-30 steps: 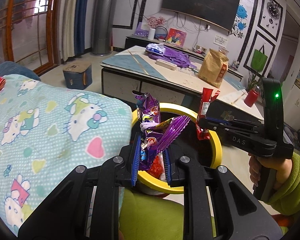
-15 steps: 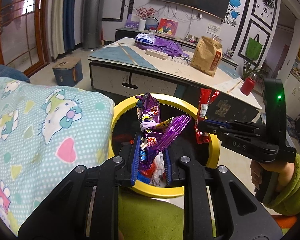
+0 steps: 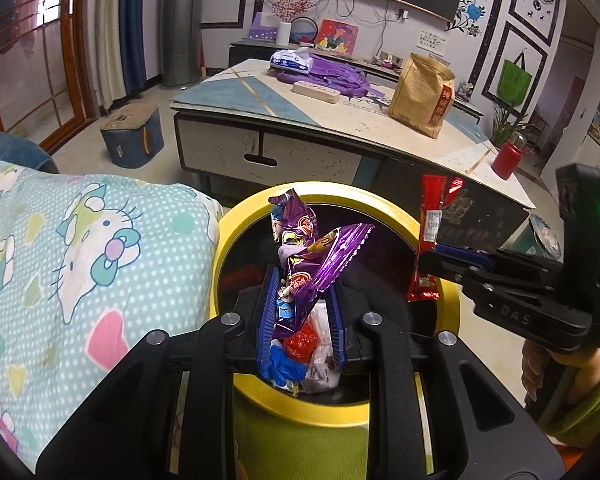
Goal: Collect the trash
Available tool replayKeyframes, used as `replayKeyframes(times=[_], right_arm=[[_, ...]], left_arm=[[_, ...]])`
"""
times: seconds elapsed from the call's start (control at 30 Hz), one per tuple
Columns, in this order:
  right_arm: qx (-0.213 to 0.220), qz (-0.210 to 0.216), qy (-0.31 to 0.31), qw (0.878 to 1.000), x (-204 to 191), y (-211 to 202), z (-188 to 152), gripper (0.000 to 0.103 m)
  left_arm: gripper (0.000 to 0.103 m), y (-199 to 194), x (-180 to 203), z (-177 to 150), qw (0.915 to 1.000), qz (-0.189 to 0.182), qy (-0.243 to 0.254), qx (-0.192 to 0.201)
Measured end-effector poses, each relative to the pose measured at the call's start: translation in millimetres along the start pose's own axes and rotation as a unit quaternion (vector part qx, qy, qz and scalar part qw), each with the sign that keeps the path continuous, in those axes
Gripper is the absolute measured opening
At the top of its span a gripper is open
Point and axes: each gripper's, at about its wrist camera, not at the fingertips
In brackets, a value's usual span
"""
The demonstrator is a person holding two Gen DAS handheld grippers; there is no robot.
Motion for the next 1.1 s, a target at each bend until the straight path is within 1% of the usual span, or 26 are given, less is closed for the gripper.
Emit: replayKeyframes(times=[0.03,0.07,0.1,0.13,0.2,0.23,0.27,0.33,0.4,0.43,0.47,0.5,0.53,0.67,0.77,0.93,1.1], right_arm=[[0.001,-0.002,0.001,1.000,-1,-1,0,0.029],[0.002,-0.002,0.002,1.000,0,-2,0,0.033],[0.003,0.000,0.002,1.000,1,-2,0,0.033],[0.003,-0.002,0.001,1.000,1,-3,-1,0.034],[0.003,-0.004,0.002,1.000,1,-4,-1,0.038],[0.003,-0.004,0.004,1.000,2,-4,-2,0.039],[0.003,-0.006,0.005,1.000,3,-5,-2,0.041],[0.004,-0.010,0.006,1.000,5,-8,-2,0.046],[0.008,-0.017,0.006,1.000,7,-12,-2,0.055],[0.010,-0.020,0.005,1.000,7,-15,-3,0.057],[0.011,-0.024,0.002,1.000,6,-18,-3,0.061],[0.013,-0.028,0.000,1.000,6,-20,-3,0.067],[0.016,-0.033,-0.003,0.999,5,-23,-3,0.070],[0.038,-0.048,-0.012,0.998,-1,-36,-1,0.088],[0.061,-0.054,-0.026,0.996,-11,-49,3,0.097],[0.080,-0.053,-0.058,0.994,-35,-59,16,0.097],[0.099,-0.047,-0.115,0.987,-84,-64,25,0.097]], left_arm=[[0.022,2,-1,2,1.0000,-0.001,-0.003,-0.003],[0.029,3,-2,4,1.0000,0.001,-0.005,-0.004],[0.037,3,-4,4,1.0000,0.004,-0.007,-0.002],[0.039,3,-5,5,0.9999,0.004,-0.010,-0.003],[0.046,3,-8,5,0.9999,0.006,-0.016,-0.003],[0.054,2,-9,6,0.9998,0.008,-0.019,-0.003],[0.060,1,-11,6,0.9997,0.008,-0.021,-0.002],[0.069,-2,-15,7,0.9996,0.010,-0.028,0.000],[0.085,-4,-18,9,0.9993,0.013,-0.035,0.004],[0.088,-6,-20,9,0.9991,0.015,-0.039,0.005],[0.091,-9,-21,10,0.9989,0.015,-0.043,0.008],[0.092,-12,-23,10,0.9987,0.015,-0.048,0.010],[0.092,-14,-23,11,0.9986,0.015,-0.050,0.011],[0.092,-29,-29,11,0.9978,0.016,-0.059,0.027],[0.092,-44,-34,10,0.9968,0.020,-0.066,0.040],[0.092,-75,-50,3,0.9933,0.043,-0.084,0.067],[0.092,-107,-66,-8,0.9867,0.082,-0.096,0.102]])
Point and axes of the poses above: each gripper's, at about its wrist camera, not at the fingertips, and y roughly the way its jaws point, x to its right, z to its top, and after that the axes turned 11 degrees about -y, right-handed
